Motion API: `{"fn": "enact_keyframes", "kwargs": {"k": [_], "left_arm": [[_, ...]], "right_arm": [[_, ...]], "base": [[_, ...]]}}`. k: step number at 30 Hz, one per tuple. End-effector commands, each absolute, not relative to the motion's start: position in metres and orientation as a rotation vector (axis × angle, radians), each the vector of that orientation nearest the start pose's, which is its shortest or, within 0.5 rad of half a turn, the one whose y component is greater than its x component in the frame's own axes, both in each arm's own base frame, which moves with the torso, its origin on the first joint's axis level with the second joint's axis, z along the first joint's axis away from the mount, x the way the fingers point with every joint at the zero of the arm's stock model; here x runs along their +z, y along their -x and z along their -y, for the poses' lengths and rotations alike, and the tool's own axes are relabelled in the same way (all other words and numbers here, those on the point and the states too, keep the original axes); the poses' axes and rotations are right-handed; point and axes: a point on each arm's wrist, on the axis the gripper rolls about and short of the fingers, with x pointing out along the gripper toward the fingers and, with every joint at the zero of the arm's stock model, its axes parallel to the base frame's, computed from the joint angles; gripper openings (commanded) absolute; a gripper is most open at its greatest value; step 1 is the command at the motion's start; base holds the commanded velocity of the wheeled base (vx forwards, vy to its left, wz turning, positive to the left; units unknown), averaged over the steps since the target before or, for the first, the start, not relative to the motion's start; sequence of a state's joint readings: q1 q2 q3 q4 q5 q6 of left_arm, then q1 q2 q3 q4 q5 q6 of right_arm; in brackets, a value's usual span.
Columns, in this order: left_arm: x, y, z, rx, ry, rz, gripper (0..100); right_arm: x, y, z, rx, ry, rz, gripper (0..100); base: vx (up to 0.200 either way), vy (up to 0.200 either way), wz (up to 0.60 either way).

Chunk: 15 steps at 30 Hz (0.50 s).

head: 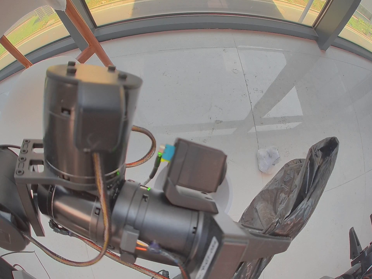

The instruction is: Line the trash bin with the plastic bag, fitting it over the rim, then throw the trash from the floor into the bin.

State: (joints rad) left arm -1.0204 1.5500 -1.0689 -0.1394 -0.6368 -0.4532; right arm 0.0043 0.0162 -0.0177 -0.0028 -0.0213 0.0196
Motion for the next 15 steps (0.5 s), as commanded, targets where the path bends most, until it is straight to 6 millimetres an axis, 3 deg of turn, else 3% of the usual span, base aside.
{"fn": "enact_keyframes", "kwargs": {"k": [1,15], "left_arm": [[0.255,-0.136,0.237,-1.504,0.276,-0.725,0],[0.268,-0.149,0.213,-1.434,0.313,-0.655,0]], "right_arm": [[0.076,0.023,0.001,-0.017,-0.018,0.003,100],[0.076,0.023,0.001,-0.017,-0.018,0.003,100]], "base": [[0.0,0.0,0.0],[0.0,0.0,0.0]]}}
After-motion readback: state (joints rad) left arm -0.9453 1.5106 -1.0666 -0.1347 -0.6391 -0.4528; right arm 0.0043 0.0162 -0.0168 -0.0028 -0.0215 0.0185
